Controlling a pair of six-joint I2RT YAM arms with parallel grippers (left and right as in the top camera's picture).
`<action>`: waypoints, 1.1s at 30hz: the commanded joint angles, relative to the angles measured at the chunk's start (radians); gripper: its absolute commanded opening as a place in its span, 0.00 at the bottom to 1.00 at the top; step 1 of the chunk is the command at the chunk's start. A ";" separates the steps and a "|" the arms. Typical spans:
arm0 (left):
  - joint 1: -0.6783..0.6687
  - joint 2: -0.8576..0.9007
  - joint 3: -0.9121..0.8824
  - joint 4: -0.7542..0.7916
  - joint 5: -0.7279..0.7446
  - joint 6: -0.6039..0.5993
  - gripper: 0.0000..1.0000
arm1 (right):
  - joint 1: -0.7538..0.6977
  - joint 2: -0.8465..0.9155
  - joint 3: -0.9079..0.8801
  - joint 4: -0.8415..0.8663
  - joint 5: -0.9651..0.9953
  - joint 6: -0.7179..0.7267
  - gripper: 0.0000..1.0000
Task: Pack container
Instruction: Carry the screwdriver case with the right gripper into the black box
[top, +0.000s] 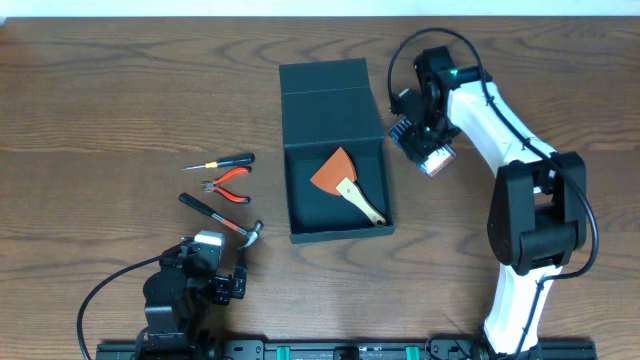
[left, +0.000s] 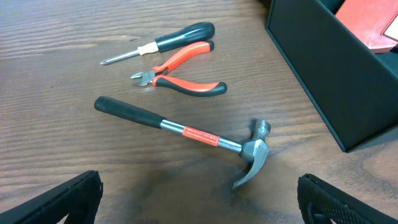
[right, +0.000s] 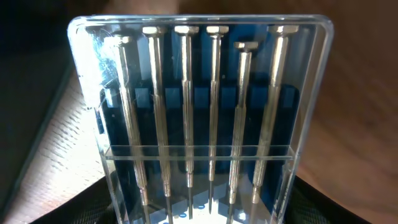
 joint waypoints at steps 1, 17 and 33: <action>0.006 -0.007 -0.009 0.003 -0.008 0.013 0.99 | 0.010 0.006 0.056 -0.026 -0.008 0.011 0.57; 0.006 -0.007 -0.009 0.003 -0.008 0.013 0.99 | 0.032 -0.002 0.281 -0.196 -0.013 0.030 0.57; 0.006 -0.007 -0.009 0.003 -0.008 0.013 0.98 | 0.335 -0.019 0.338 -0.256 -0.020 0.018 0.57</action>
